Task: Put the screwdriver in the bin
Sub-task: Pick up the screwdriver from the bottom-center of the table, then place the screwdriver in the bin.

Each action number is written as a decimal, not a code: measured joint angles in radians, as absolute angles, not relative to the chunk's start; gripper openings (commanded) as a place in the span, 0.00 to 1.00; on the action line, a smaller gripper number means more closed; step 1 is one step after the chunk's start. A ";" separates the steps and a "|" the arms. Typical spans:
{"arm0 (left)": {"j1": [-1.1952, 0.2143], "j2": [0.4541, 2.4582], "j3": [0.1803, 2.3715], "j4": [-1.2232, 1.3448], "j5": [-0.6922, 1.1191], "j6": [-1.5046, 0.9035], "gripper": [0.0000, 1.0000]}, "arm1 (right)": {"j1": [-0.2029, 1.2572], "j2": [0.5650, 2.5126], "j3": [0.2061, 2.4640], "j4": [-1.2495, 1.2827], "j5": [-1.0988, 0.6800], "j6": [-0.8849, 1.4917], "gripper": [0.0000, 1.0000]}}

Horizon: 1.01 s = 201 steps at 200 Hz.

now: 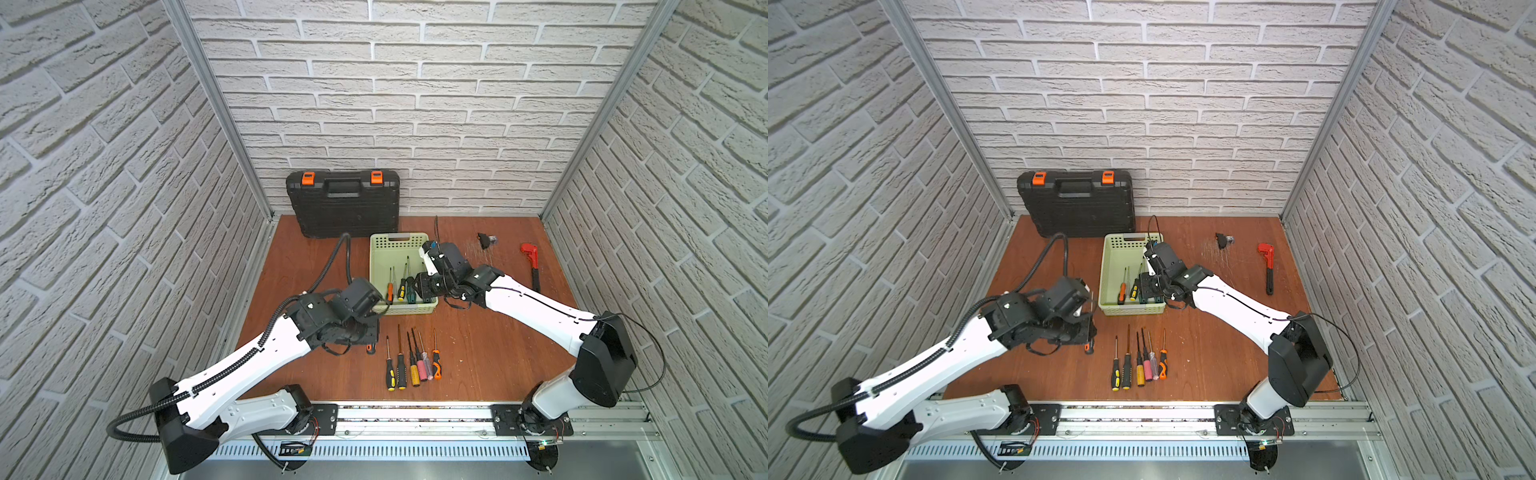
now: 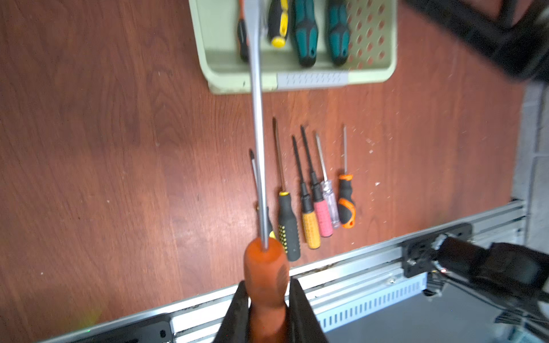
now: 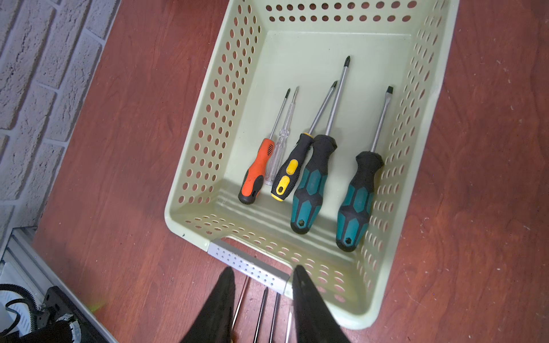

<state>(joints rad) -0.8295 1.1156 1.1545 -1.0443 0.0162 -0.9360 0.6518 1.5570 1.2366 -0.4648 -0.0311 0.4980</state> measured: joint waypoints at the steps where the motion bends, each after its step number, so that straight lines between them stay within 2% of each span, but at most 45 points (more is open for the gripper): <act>1: -0.819 1.121 1.160 -1.043 0.020 -0.934 0.08 | 0.652 1.557 1.237 -0.465 -0.031 0.498 0.35; 37: -0.645 1.375 1.327 -0.995 0.089 -0.768 0.07 | 0.652 1.542 1.246 -0.489 -0.026 0.491 0.35; 95: -0.593 1.763 1.584 -0.927 0.129 -0.575 0.06 | 0.652 1.419 1.221 -0.543 -0.001 0.487 0.35; 143: -0.578 1.916 1.628 -0.878 0.165 -0.536 0.06 | 0.653 1.377 1.138 -0.582 -0.007 0.501 0.34; 201: -0.583 1.977 1.602 -0.826 0.190 -0.539 0.06 | 0.671 1.371 1.086 -0.628 -0.010 0.518 0.34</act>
